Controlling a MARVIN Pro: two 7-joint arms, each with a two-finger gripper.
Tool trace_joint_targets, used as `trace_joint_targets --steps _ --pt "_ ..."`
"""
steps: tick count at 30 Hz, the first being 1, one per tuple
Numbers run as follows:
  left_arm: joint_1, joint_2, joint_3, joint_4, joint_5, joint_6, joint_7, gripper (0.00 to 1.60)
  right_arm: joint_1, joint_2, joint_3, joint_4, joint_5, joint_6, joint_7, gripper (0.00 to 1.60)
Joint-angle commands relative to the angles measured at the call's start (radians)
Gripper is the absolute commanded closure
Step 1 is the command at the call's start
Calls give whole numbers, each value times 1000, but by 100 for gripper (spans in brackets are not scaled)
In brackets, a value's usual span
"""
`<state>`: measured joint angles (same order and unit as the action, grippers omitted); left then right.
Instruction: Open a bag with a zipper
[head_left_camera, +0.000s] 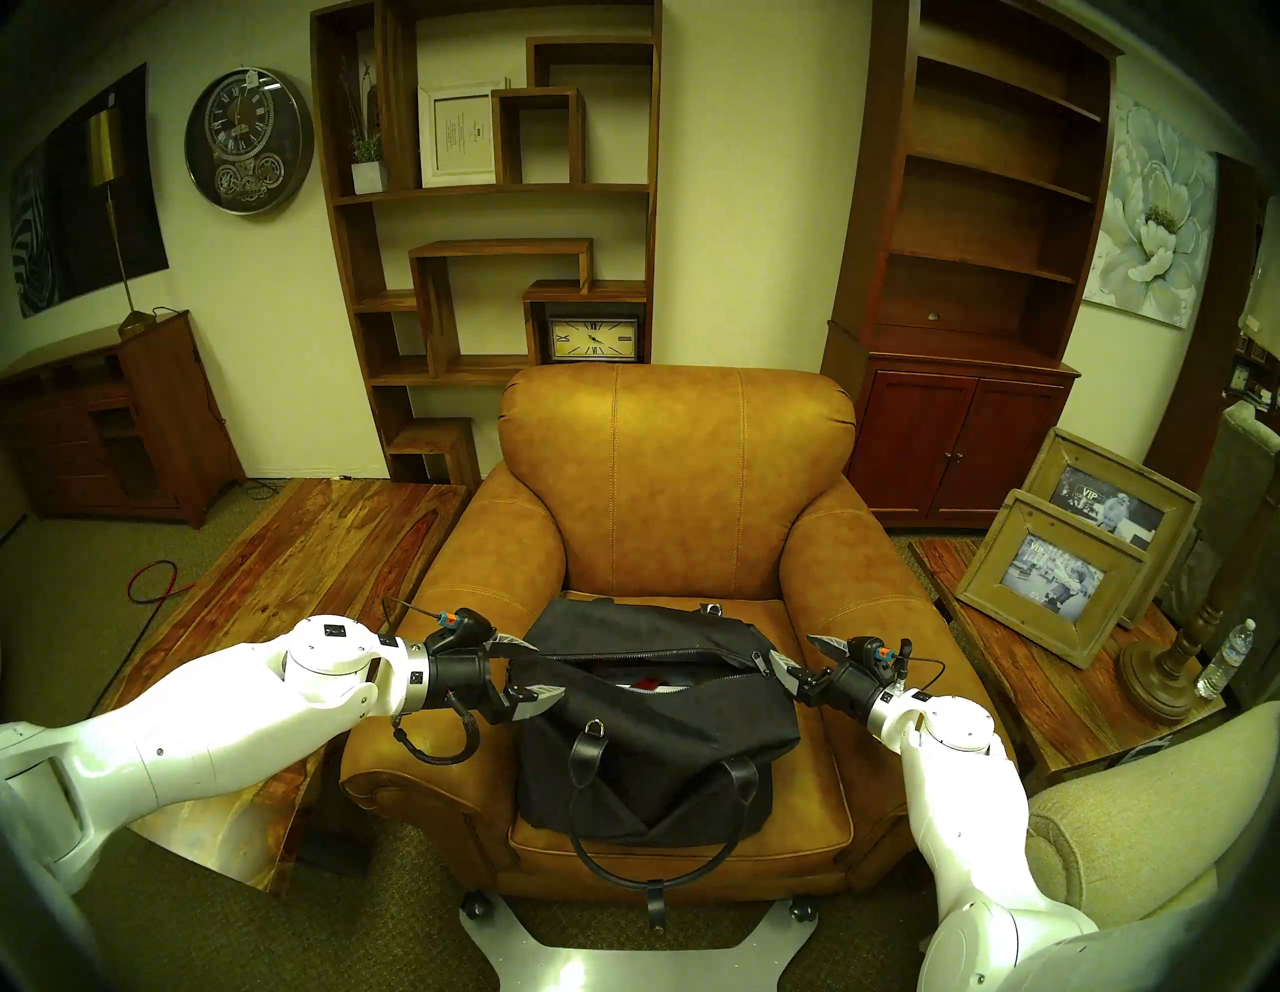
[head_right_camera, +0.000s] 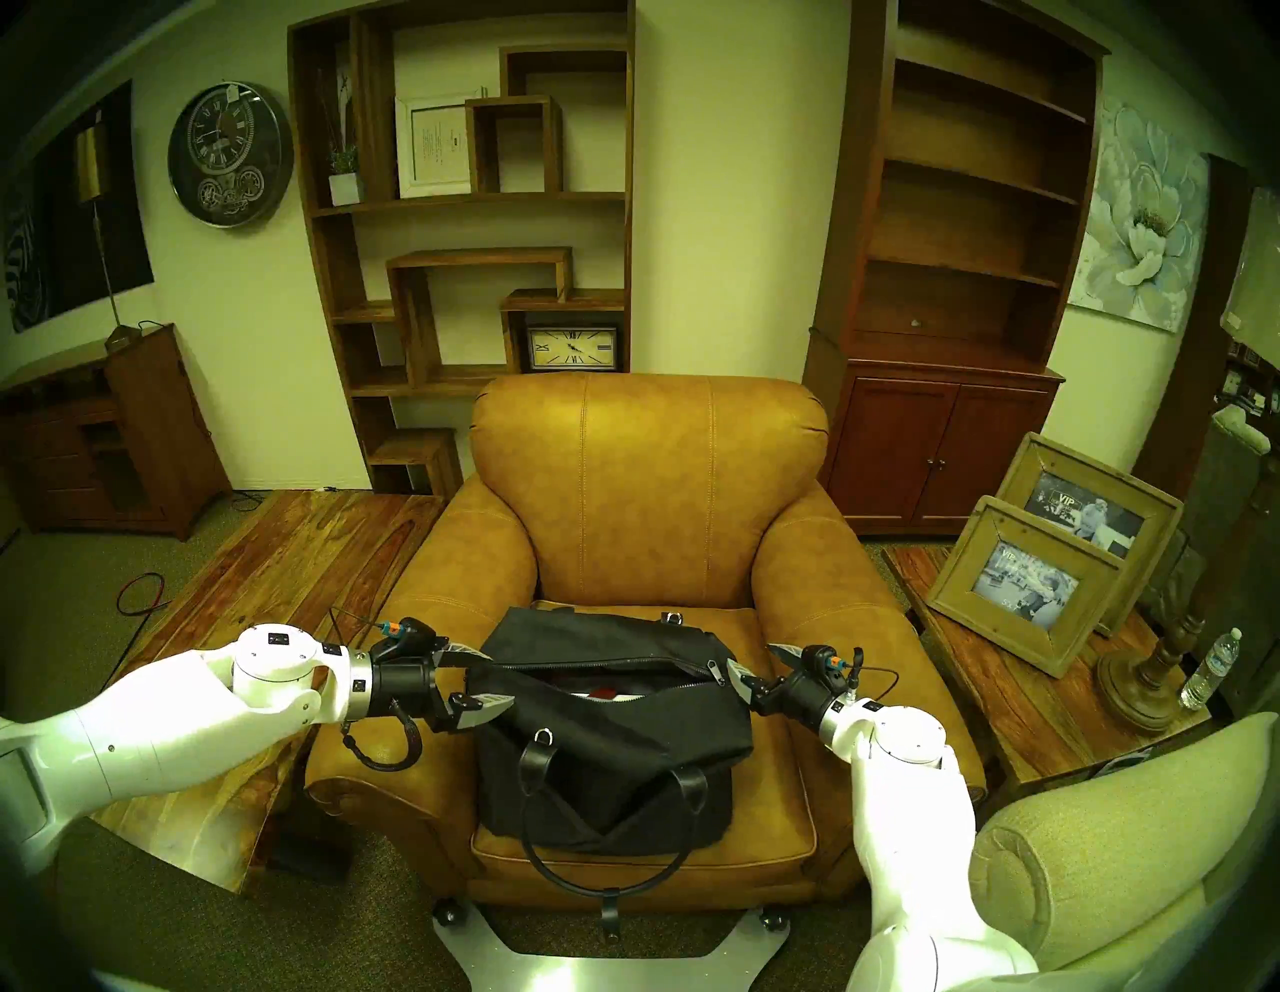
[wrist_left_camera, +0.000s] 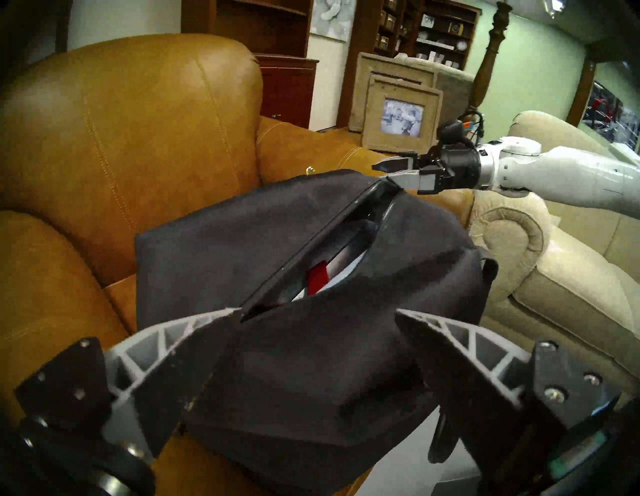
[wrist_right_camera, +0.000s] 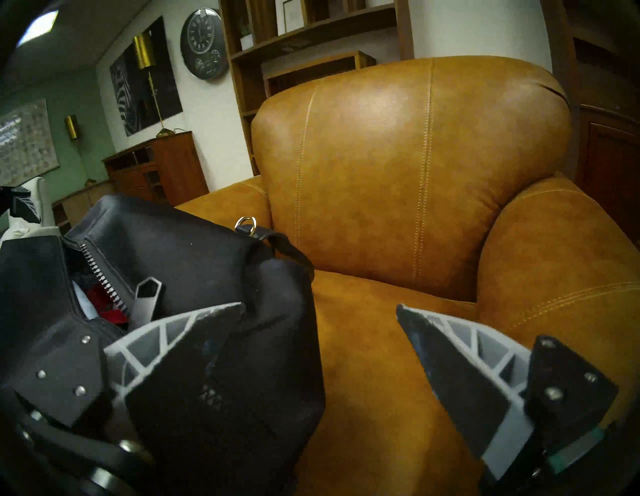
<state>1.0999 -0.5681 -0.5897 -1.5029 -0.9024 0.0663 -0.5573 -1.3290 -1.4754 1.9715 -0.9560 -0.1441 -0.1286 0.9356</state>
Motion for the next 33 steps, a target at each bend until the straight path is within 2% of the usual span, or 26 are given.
trace_joint_targets --steps 1,15,22,33 --pt "9 44 -14 -101 -10 -37 -25 0 -35 -29 -13 -90 20 -12 49 0" --pt "76 107 4 -236 -7 -79 -32 0 -146 -60 -28 -246 41 0 151 0" --pt "91 154 -9 -267 -7 -106 -14 0 -199 -71 -25 -334 55 5 194 0" --pt "142 209 -4 -340 -11 -156 44 0 -322 -107 -19 -494 80 34 253 0"
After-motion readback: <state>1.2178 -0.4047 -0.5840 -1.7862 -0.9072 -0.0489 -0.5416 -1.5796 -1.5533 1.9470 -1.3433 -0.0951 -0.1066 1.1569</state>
